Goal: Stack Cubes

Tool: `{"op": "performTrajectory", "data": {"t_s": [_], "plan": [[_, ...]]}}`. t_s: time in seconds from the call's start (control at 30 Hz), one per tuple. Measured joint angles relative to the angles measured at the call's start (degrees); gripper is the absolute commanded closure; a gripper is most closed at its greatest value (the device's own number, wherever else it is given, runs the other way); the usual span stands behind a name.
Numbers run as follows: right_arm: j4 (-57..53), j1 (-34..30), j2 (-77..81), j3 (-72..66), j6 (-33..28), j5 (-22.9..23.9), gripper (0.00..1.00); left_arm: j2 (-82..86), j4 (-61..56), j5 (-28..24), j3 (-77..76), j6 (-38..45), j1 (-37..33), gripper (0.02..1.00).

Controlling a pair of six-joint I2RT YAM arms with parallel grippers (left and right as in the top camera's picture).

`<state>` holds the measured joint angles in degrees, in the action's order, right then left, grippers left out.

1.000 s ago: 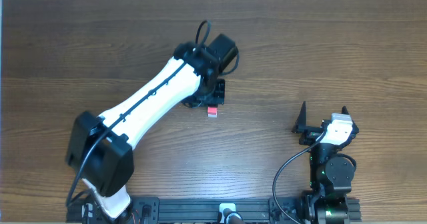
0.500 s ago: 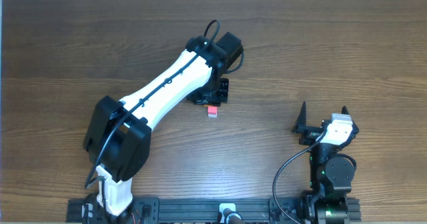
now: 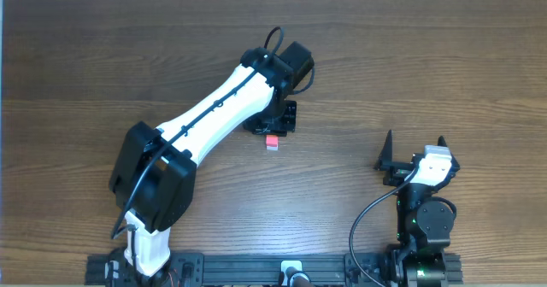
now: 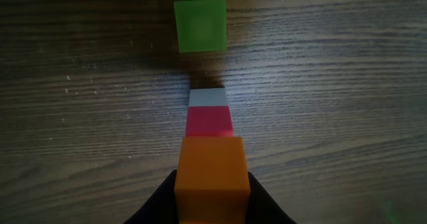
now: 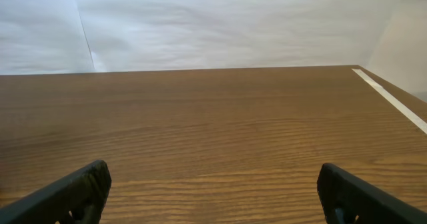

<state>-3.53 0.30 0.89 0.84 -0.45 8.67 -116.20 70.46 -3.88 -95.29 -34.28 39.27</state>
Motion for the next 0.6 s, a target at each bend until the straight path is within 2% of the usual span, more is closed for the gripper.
{"op": "performTrajectory", "data": {"t_s": [0.6], "plan": [[-0.02, 0.00, 0.00, 0.00, -0.02, 0.00, 0.009, -1.46, 0.04, -0.20, -0.07, -1.33, 0.44, 0.932]]}}
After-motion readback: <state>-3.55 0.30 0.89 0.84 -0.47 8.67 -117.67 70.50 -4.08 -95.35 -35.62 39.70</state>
